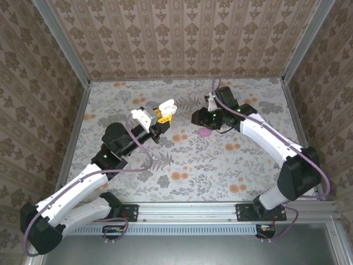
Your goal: Insert the wireless bluetooth earbuds into the charging case
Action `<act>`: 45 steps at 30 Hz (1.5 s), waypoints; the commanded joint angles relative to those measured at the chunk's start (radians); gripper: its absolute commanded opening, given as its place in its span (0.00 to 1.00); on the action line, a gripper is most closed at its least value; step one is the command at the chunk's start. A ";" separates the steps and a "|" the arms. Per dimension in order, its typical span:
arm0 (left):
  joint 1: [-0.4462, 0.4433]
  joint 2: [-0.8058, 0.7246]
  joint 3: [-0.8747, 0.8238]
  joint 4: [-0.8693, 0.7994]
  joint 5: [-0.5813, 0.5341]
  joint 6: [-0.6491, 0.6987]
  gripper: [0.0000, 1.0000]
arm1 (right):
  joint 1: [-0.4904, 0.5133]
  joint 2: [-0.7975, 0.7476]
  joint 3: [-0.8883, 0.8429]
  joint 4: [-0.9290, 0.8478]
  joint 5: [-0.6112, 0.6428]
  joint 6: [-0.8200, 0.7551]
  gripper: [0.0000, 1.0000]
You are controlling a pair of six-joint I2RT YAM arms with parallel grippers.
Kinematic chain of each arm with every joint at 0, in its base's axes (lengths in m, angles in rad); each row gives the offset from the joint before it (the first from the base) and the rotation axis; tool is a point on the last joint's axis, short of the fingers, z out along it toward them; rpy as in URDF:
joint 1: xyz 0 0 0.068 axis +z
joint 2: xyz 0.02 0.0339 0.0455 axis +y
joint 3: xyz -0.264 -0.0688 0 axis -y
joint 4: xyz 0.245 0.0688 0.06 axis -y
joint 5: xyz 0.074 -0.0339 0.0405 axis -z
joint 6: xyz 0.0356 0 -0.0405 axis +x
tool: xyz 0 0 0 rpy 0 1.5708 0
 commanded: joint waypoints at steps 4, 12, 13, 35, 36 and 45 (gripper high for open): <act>0.037 -0.070 0.062 -0.119 -0.096 -0.053 0.24 | 0.118 0.201 0.087 -0.039 -0.036 -0.032 0.41; 0.051 -0.154 0.129 -0.210 -0.124 -0.069 0.25 | 0.273 0.490 0.322 -0.154 -0.009 -0.136 0.42; 0.051 -0.160 0.133 -0.221 -0.122 -0.068 0.25 | 0.284 0.527 0.361 -0.174 -0.008 -0.152 0.42; 0.051 -0.198 0.137 -0.233 -0.123 -0.075 0.25 | 0.459 0.984 1.007 -0.598 0.258 -0.439 0.50; 0.051 -0.198 0.138 -0.233 -0.120 -0.076 0.25 | 0.460 0.990 1.015 -0.603 0.258 -0.445 0.50; 0.053 -0.192 0.131 -0.227 -0.119 -0.080 0.25 | 0.473 1.028 1.050 -0.641 0.267 -0.483 0.44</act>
